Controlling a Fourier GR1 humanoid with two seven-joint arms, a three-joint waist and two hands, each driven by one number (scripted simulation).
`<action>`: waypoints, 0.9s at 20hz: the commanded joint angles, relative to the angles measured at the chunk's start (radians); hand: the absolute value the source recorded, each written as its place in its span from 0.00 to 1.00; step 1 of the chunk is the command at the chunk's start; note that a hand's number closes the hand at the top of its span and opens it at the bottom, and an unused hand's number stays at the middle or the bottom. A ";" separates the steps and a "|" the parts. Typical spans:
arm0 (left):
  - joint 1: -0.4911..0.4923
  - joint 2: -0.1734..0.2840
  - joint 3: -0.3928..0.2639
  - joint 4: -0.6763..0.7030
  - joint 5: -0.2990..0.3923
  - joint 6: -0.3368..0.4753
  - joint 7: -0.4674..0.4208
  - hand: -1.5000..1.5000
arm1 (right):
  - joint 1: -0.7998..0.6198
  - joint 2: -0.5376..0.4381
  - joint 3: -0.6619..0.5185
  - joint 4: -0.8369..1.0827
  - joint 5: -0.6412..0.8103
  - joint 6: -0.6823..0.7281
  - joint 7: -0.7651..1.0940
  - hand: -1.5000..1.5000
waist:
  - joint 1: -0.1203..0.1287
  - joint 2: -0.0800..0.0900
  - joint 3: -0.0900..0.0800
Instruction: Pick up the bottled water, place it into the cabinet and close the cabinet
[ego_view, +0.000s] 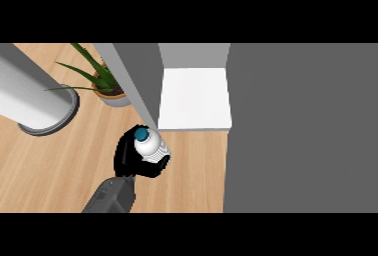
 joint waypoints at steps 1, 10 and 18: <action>0.007 -0.002 -0.141 -0.150 0.034 0.178 0.091 1.00 | 0.041 -0.021 -0.060 -0.086 -0.109 0.019 0.014 0.00 | -0.002 -0.001 0.000; -0.201 -0.002 -0.279 -0.170 0.047 0.467 0.179 1.00 | 0.032 0.002 -0.070 -0.087 -0.090 0.016 -0.007 0.00 | -0.015 0.004 -0.001; -0.520 -0.002 -0.295 -0.005 0.090 0.627 0.355 1.00 | -0.042 -0.003 -0.076 -0.051 -0.092 0.009 0.052 0.00 | -0.023 0.011 -0.001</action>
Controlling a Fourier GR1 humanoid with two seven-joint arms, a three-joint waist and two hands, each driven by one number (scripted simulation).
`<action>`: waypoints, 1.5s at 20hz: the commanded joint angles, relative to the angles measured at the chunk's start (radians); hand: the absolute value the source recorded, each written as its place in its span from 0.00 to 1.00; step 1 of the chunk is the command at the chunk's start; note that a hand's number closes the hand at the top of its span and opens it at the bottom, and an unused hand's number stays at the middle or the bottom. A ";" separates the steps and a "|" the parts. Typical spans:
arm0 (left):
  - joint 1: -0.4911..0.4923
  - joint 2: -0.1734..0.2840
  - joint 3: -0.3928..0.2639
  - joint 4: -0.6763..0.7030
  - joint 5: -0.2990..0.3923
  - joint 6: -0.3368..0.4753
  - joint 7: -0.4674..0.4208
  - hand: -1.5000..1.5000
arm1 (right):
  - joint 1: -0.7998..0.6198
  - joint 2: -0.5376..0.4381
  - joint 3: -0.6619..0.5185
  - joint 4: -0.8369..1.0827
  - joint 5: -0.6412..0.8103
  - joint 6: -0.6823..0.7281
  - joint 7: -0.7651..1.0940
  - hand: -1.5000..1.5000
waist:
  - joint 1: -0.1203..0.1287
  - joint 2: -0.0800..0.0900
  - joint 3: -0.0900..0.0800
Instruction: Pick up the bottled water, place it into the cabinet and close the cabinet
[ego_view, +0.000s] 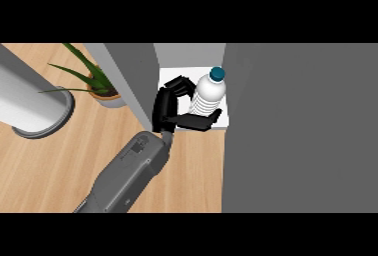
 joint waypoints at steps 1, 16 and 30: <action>-0.121 0.000 -0.033 0.106 0.057 0.092 0.027 1.00 | 0.008 -0.021 -0.036 -0.109 -0.120 -0.006 0.081 0.00 | -0.014 0.005 0.000; -0.361 0.044 0.070 0.622 0.002 0.083 -0.020 1.00 | -0.048 0.004 -0.042 -0.039 -0.102 0.014 0.055 0.00 | -0.034 0.020 -0.001; -0.442 0.047 0.129 0.783 -0.017 0.202 -0.169 0.00 | -0.018 -0.022 -0.086 -0.024 -0.130 0.085 -0.019 0.00 | -0.080 0.032 -0.001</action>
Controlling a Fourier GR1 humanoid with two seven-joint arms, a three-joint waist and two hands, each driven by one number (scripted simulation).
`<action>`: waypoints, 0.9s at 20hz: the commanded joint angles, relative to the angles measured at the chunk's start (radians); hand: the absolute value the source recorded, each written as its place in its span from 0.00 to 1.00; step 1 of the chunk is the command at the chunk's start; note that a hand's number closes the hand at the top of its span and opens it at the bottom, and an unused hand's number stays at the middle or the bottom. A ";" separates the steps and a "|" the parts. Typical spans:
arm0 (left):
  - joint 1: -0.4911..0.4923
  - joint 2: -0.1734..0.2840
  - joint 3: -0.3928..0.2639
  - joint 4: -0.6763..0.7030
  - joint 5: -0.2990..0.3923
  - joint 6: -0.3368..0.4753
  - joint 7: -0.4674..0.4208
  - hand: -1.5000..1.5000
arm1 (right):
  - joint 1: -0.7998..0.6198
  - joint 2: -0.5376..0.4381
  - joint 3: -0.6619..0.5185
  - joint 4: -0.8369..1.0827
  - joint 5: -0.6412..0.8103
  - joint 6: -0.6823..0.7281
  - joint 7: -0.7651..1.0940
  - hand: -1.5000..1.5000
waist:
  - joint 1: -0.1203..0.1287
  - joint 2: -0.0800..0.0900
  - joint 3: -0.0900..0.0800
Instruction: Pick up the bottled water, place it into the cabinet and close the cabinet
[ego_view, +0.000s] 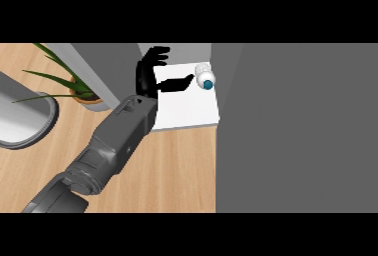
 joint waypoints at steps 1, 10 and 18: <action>-0.008 -0.004 -0.014 0.050 -0.033 0.040 -0.051 0.00 | 0.010 0.003 -0.009 -0.039 -0.061 0.010 -0.006 0.00 | -0.005 0.002 0.000; -0.104 0.000 0.003 0.054 -0.031 -0.046 -0.024 0.00 | 0.022 -0.022 -0.013 -0.031 -0.084 0.045 -0.006 0.00 | -0.014 0.008 0.000; -0.099 -0.009 0.097 -0.052 0.045 -0.246 -0.161 0.00 | 0.041 -0.030 -0.021 -0.029 -0.109 0.062 -0.002 0.00 | 0.034 -0.012 0.000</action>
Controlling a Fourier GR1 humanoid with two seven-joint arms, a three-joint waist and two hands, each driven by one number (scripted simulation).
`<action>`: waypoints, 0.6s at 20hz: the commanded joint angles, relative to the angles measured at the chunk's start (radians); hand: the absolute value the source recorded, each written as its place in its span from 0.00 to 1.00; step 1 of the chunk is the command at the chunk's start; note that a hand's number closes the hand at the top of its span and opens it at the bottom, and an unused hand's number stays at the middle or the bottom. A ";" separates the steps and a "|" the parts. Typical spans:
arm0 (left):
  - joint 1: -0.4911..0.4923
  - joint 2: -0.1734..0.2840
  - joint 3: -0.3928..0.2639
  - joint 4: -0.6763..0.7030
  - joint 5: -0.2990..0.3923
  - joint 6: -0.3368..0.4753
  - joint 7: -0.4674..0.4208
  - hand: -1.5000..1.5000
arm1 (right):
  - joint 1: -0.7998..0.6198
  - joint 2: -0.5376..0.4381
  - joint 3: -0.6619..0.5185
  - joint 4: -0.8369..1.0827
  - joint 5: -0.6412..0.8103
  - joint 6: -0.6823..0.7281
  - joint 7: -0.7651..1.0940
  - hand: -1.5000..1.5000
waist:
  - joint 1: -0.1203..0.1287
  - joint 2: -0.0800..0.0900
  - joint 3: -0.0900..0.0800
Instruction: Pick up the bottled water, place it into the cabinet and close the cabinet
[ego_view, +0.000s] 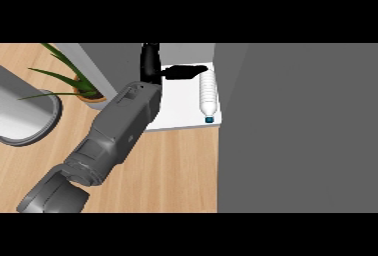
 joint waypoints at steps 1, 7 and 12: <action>-0.023 0.009 0.034 -0.026 0.024 -0.117 -0.020 0.00 | 0.015 0.017 0.023 -0.089 -0.063 -0.029 0.057 0.00 | 0.019 -0.006 0.000; 0.049 -0.040 0.016 -0.064 0.012 -0.125 -0.054 0.00 | 0.002 0.028 0.021 -0.094 -0.072 -0.065 0.114 0.00 | 0.053 -0.024 0.002; 0.128 -0.041 -0.013 -0.147 0.031 -0.115 -0.057 0.00 | 0.017 0.029 0.025 -0.114 -0.077 -0.047 0.103 0.00 | 0.057 -0.032 0.002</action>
